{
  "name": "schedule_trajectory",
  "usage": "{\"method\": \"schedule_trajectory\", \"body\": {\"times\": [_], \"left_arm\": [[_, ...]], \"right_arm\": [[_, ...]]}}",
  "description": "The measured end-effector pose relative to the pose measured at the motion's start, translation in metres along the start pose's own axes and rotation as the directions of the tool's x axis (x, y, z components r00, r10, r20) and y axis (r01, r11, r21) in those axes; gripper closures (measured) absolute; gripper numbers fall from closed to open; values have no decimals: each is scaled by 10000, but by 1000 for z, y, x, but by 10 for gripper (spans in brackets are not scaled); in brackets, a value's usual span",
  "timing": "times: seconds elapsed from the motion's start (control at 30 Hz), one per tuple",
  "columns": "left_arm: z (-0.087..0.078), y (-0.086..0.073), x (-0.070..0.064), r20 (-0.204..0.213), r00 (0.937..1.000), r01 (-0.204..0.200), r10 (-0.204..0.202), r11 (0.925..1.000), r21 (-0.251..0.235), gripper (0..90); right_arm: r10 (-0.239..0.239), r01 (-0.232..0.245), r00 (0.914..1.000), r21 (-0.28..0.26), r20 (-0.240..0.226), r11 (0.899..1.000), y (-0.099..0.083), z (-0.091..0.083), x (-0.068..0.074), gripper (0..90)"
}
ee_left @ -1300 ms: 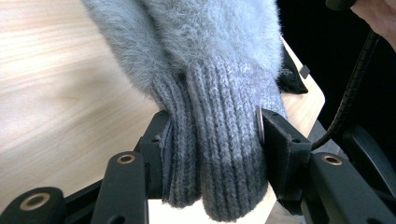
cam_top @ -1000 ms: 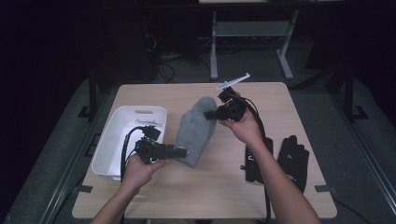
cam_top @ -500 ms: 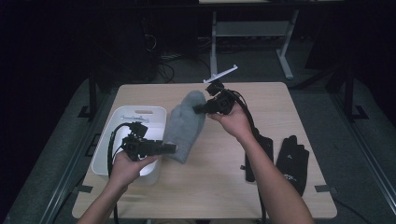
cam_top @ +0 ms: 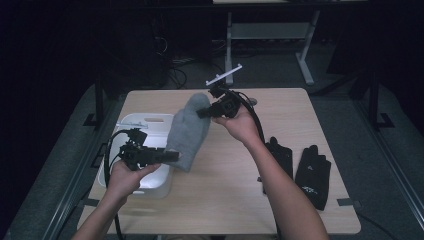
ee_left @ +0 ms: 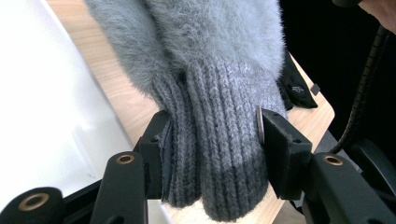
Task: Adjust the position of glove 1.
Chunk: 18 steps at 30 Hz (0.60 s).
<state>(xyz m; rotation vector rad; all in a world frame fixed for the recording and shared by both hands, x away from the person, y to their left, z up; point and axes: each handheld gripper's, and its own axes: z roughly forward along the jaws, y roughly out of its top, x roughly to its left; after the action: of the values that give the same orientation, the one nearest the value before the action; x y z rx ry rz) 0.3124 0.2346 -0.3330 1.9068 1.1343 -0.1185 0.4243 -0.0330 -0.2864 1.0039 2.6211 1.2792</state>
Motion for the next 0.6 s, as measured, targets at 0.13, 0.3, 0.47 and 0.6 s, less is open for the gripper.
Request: {"method": "schedule_trajectory", "body": {"times": [0.13,0.3,0.47,0.6], "left_arm": [[-5,0,2,-54,10000,71,-72,9999,-105,496],[-11,-2,4,-143,9997,173,-177,9996,-217,494],[-16,-3,7,-236,9996,169,-175,9996,-229,494],[-20,-5,11,-310,9994,158,-165,9996,-227,493]], "right_arm": [[-107,107,9999,-15,-6,9999,5,3,3,752],[-213,213,9998,5,-31,9998,11,8,6,752],[-173,174,9998,70,-105,9998,17,13,11,752],[-186,188,9997,96,-146,9998,21,17,15,752]]}}
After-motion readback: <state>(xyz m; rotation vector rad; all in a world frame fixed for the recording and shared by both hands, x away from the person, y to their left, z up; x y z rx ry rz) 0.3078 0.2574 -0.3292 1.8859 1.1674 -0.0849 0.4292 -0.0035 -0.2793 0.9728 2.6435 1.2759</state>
